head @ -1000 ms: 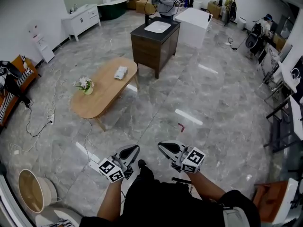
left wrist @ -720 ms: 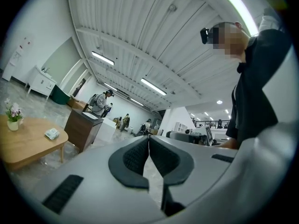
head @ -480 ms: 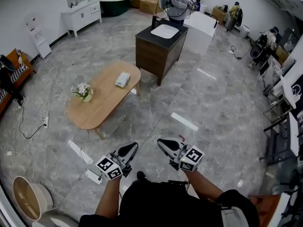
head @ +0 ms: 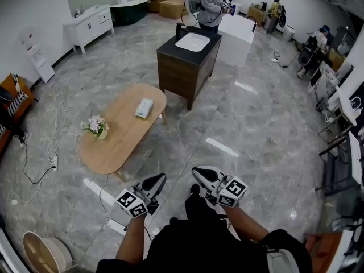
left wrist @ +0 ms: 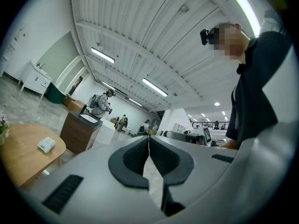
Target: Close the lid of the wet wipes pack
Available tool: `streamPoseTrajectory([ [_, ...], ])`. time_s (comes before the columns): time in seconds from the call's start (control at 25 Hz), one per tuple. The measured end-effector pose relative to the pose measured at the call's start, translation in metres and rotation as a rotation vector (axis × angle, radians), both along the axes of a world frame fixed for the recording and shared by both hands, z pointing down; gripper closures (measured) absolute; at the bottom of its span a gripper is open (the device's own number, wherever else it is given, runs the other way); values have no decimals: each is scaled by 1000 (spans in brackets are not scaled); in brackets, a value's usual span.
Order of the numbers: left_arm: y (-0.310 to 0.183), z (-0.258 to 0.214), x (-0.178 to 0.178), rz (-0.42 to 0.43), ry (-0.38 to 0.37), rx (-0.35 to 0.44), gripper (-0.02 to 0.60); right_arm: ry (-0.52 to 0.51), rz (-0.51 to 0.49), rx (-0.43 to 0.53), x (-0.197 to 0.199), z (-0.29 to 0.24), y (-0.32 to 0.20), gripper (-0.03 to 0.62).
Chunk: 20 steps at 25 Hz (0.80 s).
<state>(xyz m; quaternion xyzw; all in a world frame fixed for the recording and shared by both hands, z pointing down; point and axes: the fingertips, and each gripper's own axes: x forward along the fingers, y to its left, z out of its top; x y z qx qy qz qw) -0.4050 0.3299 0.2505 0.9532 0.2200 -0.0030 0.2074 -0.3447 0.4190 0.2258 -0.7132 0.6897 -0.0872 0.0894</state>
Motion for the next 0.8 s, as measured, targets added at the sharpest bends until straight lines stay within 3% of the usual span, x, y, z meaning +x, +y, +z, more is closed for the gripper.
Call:
streamPoseTrajectory([
  [0.24, -38, 6, 65, -37, -23, 19, 565, -20, -25, 28, 69, 6, -38, 583],
  [0.48, -80, -8, 146, -92, -36, 72, 565, -37, -76, 56, 164, -1, -83, 583],
  [0.8, -124, -16, 259, -154, -58, 70, 565, -37, -136, 88, 287, -8, -128, 583],
])
